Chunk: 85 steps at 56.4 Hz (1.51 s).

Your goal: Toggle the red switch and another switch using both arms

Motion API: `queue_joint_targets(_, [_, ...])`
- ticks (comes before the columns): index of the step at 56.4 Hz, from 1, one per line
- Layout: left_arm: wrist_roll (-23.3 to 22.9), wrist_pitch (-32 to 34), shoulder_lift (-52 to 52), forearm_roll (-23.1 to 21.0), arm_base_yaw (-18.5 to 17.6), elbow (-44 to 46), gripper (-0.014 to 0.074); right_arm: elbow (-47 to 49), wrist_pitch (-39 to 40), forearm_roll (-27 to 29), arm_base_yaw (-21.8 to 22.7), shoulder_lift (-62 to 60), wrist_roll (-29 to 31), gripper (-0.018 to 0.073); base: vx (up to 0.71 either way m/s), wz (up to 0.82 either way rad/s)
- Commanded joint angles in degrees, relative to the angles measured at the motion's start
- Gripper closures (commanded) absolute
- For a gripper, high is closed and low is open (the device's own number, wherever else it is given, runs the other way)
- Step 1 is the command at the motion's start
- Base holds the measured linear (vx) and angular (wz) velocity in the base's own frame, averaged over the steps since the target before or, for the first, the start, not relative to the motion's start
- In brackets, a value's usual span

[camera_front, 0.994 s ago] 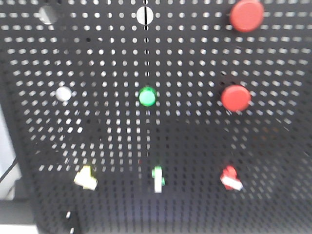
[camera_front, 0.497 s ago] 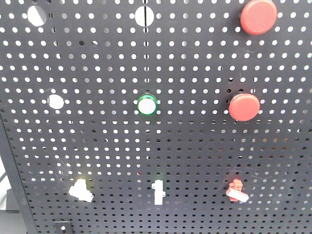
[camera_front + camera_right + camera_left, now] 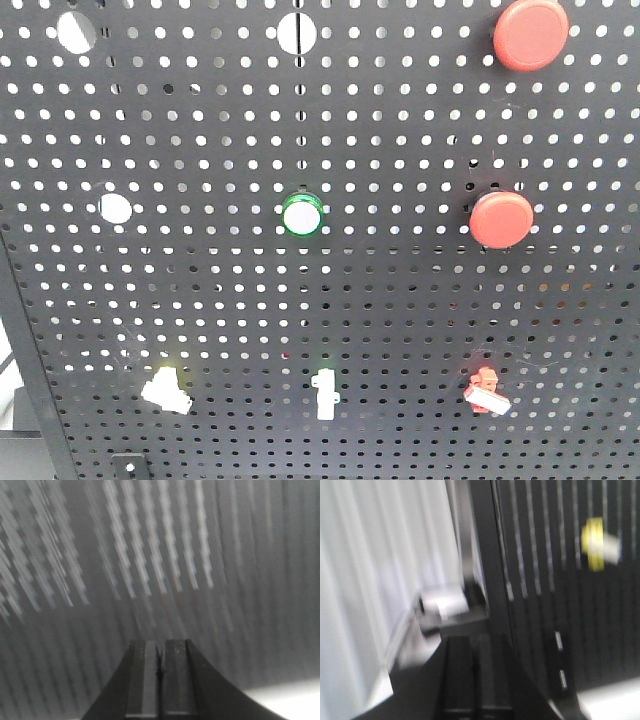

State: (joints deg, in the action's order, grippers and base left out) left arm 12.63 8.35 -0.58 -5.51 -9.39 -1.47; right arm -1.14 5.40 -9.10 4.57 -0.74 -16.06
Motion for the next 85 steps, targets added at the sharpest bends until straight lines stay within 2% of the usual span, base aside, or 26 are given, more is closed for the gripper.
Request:
queue_joint_targets(1, [-3.56, 9.84, -0.95, -0.26, 0.02, 1.59, 0.0594, 6.82, 3.50, -0.35, 0.13, 0.04, 0.09, 0.0566, 0.00, 0.00])
queue_joint_targets(4, [-5.10, 6.15, -0.79, -0.20, 0.02, 4.72, 0.0594, 10.83, -1.11, -0.40, 0.13, 1.12, 0.30, 0.0566, 0.00, 0.00])
queue_joint_targets(8, [-4.63, -0.41, 0.97, 0.08, 0.02, 10.14, 0.0594, 17.99, -7.20, -2.08, 0.13, 4.37, 1.13, 0.0566, 0.00, 0.00])
queue_joint_targets(14, [-1.08, -8.35, 7.61, 0.31, 0.02, 19.16, 0.0594, 26.30, -12.25, -4.66, 0.13, 11.07, 1.84, 0.0566, 0.00, 0.00])
queue_joint_targets(19, [2.20, -10.14, 13.54, 0.31, 0.02, 24.34, 0.0594, 30.43, -13.11, -4.64, 0.13, 15.59, 1.84, 0.0566, 0.00, 0.00])
queue_joint_targets(24, [3.38, -7.73, 18.83, 0.31, 0.02, 27.70, 0.0594, 31.71, -13.21, -4.42, 0.13, 19.39, 1.42, 0.0566, 0.00, 0.00])
queue_joint_targets(30, [3.08, -1.83, 22.79, -0.21, 0.02, 29.85, 0.0594, 31.71, -14.22, -3.51, 0.13, 21.59, 0.22, 0.0566, 0.00, 0.00])
queue_joint_targets(34, [-0.40, 0.41, 24.86, -2.01, 0.02, 30.56, 0.0594, 31.71, -14.74, -2.72, 0.13, 22.33, 0.15, 0.0566, 0.00, 0.00])
queue_joint_targets(38, [-4.78, -1.89, 27.28, -2.44, -0.12, 31.19, 0.0594, 31.71, -14.74, -1.83, 0.13, 22.34, 0.21, 0.0566, 0.00, 0.00])
queue_joint_targets(42, [-5.96, -4.92, 31.07, -2.10, -1.44, 31.49, 0.0594, 31.71, -14.74, -1.52, 0.13, 22.34, 0.21, 0.0566, 0.00, 0.00])
queue_joint_targets(47, [-5.17, -3.68, 36.38, -2.10, -5.95, 31.49, 0.0594, 31.71, -14.79, -1.57, 0.13, 22.34, 0.21, 0.0566, 0.00, 0.00])
queue_joint_targets(57, [-4.11, 6.64, 46.27, -1.40, -17.37, 31.49, 0.0594, 31.71, -14.79, -1.57, 0.13, 22.34, 0.21, 0.0566, 0.00, 0.00])
queue_joint_targets(64, [-4.02, 11.22, 52.26, 0.62, -22.47, 31.49, 0.0594, 31.71, -14.79, -1.82, 0.13, 22.34, 0.44, 0.0566, 0.00, 0.00])
queue_joint_targets(71, [-4.73, 13.29, 56.33, 0.52, -22.94, 32.48, 0.0594, 31.71, -14.79, -1.82, 0.13, 22.34, 0.44, 0.0566, 0.00, 0.00])
queue_joint_targets(85, [-2.15, 10.37, 58.89, 0.28, -22.66, 38.41, 0.0594, 31.71, -16.55, -1.83, 0.13, 22.34, 0.44, 0.0566, 0.00, 0.00])
